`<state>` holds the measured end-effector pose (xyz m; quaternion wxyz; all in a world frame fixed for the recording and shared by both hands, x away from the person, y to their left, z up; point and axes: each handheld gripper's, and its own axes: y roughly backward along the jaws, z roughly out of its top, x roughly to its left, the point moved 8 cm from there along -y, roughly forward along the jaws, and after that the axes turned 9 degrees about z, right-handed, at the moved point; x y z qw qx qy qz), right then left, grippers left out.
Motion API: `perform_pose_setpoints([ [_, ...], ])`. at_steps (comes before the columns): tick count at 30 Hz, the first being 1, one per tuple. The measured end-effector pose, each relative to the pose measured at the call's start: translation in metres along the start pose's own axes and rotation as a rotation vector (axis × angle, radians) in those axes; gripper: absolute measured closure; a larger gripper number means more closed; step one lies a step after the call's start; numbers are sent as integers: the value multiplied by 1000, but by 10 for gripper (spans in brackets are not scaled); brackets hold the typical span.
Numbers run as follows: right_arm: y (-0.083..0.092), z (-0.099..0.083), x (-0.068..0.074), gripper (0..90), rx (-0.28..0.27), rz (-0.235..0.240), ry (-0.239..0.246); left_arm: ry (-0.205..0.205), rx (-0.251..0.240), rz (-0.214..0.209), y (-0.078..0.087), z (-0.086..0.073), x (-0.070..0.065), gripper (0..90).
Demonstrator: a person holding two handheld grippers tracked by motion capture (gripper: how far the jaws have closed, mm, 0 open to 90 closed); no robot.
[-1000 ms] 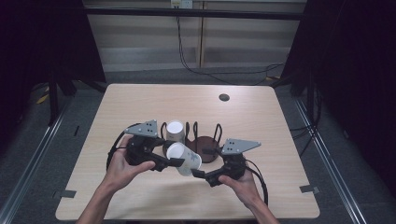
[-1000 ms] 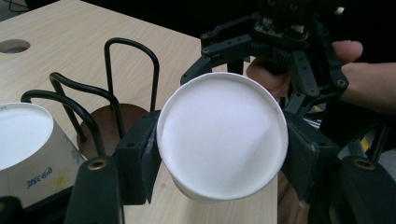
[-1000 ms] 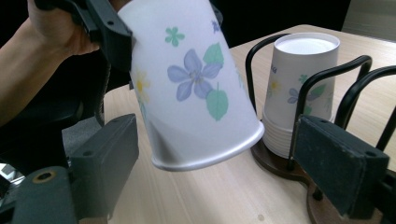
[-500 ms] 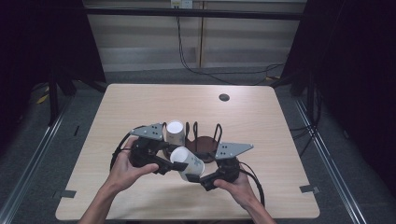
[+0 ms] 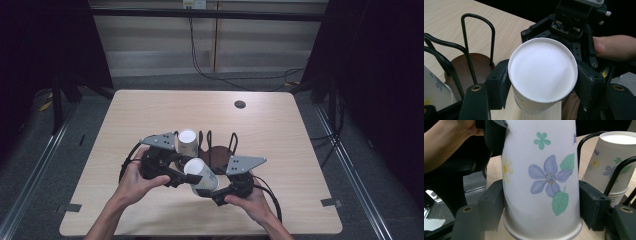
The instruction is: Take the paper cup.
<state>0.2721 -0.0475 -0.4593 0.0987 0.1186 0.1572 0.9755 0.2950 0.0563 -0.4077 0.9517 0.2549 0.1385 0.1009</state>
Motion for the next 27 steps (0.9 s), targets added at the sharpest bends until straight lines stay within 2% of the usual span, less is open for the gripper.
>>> perform_pose_setpoints([
  [6,3,0,0,325,15,14,-10,9,-5,-1,-1,0,0,357],
  [10,5,0,0,328,20,21,-17,3,-16,16,-2,1,-2,349],
  [11,5,0,0,328,21,21,-19,8,-31,23,-2,3,-1,340],
  [15,7,0,0,331,28,19,-26,0,-27,38,-1,3,0,232],
  [19,8,-1,-2,332,39,13,-31,-3,-25,47,-1,2,2,183],
  [21,8,-1,-2,332,43,13,-32,7,-35,37,-3,2,1,183],
  [25,8,-1,-3,332,47,11,-50,10,-14,45,-7,-4,1,176],
  [27,9,-2,-3,332,62,1,-47,-1,-10,45,-6,-5,0,176],
])
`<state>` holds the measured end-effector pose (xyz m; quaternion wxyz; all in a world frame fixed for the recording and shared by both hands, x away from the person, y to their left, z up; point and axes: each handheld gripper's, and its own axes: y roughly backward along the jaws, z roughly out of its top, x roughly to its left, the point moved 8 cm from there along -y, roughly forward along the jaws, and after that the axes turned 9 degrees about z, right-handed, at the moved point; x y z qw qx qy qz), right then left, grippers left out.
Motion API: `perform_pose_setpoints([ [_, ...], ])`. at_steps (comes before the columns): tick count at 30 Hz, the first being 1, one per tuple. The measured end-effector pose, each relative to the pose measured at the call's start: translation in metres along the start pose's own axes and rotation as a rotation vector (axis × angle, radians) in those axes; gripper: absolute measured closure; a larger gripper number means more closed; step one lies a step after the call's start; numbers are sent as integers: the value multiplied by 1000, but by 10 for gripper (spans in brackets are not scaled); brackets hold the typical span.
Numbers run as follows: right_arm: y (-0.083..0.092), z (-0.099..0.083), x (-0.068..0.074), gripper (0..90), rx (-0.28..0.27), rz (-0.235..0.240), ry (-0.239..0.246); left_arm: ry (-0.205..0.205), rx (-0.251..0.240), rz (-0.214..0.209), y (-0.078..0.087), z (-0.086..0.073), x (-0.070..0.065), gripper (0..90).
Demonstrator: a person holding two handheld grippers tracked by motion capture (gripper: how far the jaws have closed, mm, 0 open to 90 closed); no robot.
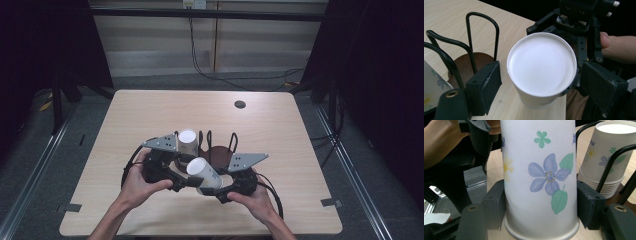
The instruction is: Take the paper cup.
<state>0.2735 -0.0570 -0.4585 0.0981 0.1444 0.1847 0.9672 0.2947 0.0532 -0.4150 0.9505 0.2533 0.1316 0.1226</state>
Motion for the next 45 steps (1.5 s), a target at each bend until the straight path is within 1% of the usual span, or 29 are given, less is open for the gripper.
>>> perform_pose_setpoints([
  [2,1,-1,0,332,8,1,-1,-9,7,11,3,-1,1,176],
  [4,2,-2,-1,332,11,1,-8,-10,4,14,5,-2,2,176],
  [5,3,-2,-1,332,13,0,-8,-11,11,20,7,-2,3,176],
  [6,3,-2,-2,332,16,-3,-9,-2,11,8,9,-2,4,177],
  [7,4,-2,-2,332,17,0,-16,0,6,7,10,-1,4,181],
  [9,4,-3,-3,332,21,-3,-19,-17,4,25,12,-2,6,189],
  [11,4,-3,-4,332,23,-1,-25,-18,-2,21,12,-3,5,188],
  [12,4,-3,-4,332,25,1,-26,-25,5,25,11,-5,5,188],
  [14,4,-4,-5,332,34,-4,-29,-43,35,36,9,-9,6,188],
  [17,5,-5,-5,333,44,-5,-33,-55,48,34,8,-12,7,189],
  [19,6,-6,-6,333,50,-8,-35,-70,56,47,8,-15,8,189],
  [22,7,-7,-5,335,67,-6,-36,-59,66,48,9,-21,10,189],
  [24,8,-7,-5,335,77,-3,-37,-70,80,63,10,-23,13,191],
  [27,9,-7,-5,335,85,-6,-42,-54,62,52,10,-24,15,186],
  [30,9,-8,-6,335,103,-13,-41,-68,82,74,7,-27,17,179],
  [34,9,-10,-7,335,140,-21,-41,-70,89,64,4,-29,15,178],
  [35,9,-10,-7,335,140,-21,-41,-67,92,60,3,-30,15,178],
  [36,10,-10,-8,335,150,-25,-41,-73,100,60,1,-31,14,178],
  [37,10,-10,-8,335,160,-27,-44,-75,108,64,1,-32,14,178],
  [38,10,-10,-8,335,162,-24,-48,-85,121,74,0,-33,15,178],
  [39,10,-11,-8,335,165,-18,-55,-84,127,85,-2,-34,15,178],
  [40,9,-12,-8,336,176,-15,-63,-90,140,87,-2,-35,16,178],
  [42,8,-13,-9,336,198,-16,-61,-90,141,82,-4,-35,15,179],
  [44,8,-15,-9,337,213,-19,-65,-110,163,92,-3,-37,16,181],
  [45,8,-15,-10,337,221,-19,-67,-110,162,90,-3,-37,16,181],
])
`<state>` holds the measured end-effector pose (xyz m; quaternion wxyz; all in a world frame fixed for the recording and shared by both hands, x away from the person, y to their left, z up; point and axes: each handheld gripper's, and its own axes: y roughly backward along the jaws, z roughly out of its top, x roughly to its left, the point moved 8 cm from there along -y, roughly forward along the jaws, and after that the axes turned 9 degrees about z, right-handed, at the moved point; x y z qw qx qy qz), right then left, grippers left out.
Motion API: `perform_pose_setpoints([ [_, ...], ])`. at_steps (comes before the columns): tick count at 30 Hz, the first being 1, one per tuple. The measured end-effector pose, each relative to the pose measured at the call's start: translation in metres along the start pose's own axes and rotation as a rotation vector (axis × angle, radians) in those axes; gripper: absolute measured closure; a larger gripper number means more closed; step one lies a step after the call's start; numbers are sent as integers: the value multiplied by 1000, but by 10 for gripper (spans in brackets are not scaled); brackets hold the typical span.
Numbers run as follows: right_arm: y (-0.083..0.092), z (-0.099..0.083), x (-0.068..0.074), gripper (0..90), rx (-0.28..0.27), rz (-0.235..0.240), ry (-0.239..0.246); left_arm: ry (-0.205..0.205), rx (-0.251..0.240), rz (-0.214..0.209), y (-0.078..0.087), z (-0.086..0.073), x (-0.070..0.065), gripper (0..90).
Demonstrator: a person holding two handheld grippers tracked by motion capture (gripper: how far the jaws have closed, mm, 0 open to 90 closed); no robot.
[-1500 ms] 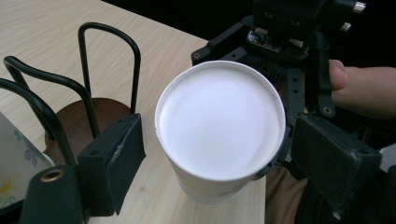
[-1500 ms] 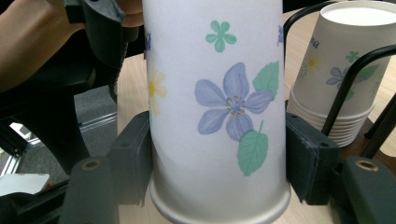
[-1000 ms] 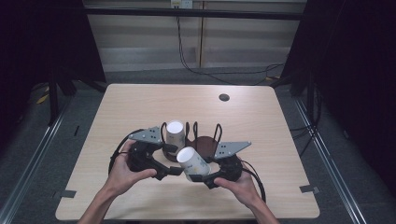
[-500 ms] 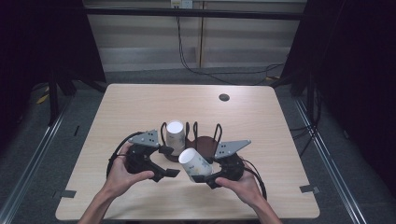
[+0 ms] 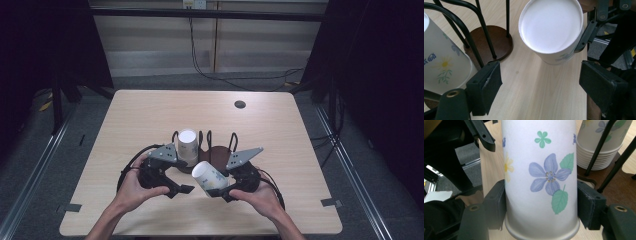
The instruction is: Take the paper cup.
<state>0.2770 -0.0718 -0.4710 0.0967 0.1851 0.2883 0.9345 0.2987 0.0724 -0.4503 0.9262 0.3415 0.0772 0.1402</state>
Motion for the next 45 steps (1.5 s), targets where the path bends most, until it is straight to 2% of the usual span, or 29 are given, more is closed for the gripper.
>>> perform_pose_setpoints([
  [8,7,6,-2,336,42,-20,13,17,-18,2,5,-3,1,185],
  [10,8,6,-4,336,55,-18,11,4,-14,8,4,-4,1,185],
  [16,10,7,-9,336,128,-4,-13,-9,0,11,-1,-5,3,175],
  [18,13,9,-10,336,149,-16,-11,-5,-10,8,-3,-5,2,175],
  [20,14,10,-11,336,171,-19,-1,-21,4,6,-4,-6,2,175],
  [21,15,10,-12,336,191,-26,4,-11,-1,5,-4,-5,1,175],
  [27,11,5,-15,335,225,-15,0,-19,1,6,-3,-3,2,175],
  [29,9,2,-16,335,266,-11,10,-35,17,8,-2,-4,1,176],
  [33,6,2,-14,335,290,1,18,-48,27,6,-3,-5,-1,176],
  [39,1,0,-11,336,369,10,25,-65,43,-5,-7,-6,-4,172],
  [45,0,-1,-9,333,373,-1,45,-62,49,-7,-11,-8,-6,166],
])
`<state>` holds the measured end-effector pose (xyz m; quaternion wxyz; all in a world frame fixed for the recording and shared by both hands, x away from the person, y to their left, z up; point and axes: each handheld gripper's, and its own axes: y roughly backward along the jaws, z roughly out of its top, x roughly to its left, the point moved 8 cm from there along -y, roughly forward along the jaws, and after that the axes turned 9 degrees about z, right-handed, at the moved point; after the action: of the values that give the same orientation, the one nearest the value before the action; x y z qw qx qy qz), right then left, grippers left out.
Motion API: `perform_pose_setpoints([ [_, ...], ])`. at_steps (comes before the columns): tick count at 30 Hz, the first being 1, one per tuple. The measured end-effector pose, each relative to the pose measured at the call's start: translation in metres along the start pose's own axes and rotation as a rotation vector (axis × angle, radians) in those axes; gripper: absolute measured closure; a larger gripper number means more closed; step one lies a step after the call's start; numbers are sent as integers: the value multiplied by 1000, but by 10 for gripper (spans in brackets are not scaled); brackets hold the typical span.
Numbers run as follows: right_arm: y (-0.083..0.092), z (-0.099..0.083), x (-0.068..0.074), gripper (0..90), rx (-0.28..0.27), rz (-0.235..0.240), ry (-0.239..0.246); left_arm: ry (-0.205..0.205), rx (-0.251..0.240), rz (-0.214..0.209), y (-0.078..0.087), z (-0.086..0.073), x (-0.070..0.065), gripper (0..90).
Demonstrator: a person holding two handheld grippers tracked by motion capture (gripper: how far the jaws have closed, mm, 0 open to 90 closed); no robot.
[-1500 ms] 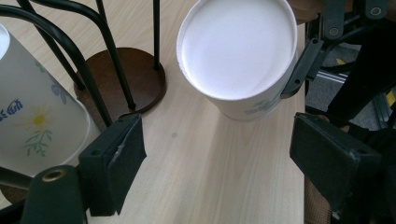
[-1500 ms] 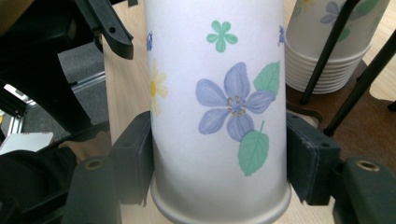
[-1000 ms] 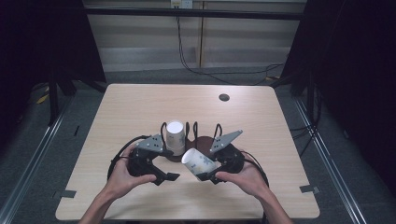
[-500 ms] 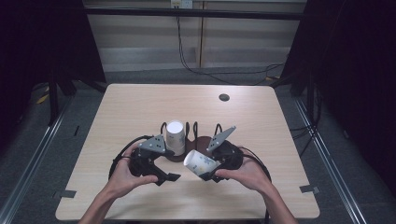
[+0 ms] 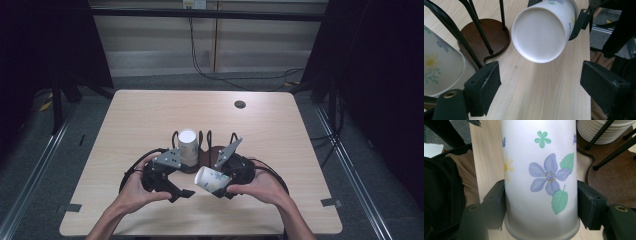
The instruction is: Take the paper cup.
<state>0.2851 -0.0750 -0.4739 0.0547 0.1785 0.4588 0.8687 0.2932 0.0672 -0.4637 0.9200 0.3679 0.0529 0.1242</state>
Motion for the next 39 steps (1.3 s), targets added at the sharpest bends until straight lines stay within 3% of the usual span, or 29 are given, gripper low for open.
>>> perform_pose_setpoints([
  [4,1,0,2,334,22,2,9,-16,17,5,-3,-1,-3,185],
  [7,-1,-1,5,335,47,14,21,-27,28,-14,-5,-1,-5,224],
  [8,-4,-2,6,336,76,20,26,-24,35,-18,-6,-2,-6,221],
  [14,-10,-4,9,336,110,17,40,-30,49,-25,-10,-3,-7,184],
  [15,-10,-5,11,336,121,16,37,-15,44,-28,-11,-2,-8,182],
  [19,-10,-6,13,336,132,17,39,-28,60,-43,-15,-4,-12,183],
  [23,-13,-5,13,336,147,8,51,-28,78,-58,-16,-4,-14,254],
  [29,-15,-2,14,336,159,7,79,-27,83,-57,-15,-5,-14,227],
  [39,-18,-2,18,337,182,8,80,-37,94,-77,-20,-5,-18,209],
])
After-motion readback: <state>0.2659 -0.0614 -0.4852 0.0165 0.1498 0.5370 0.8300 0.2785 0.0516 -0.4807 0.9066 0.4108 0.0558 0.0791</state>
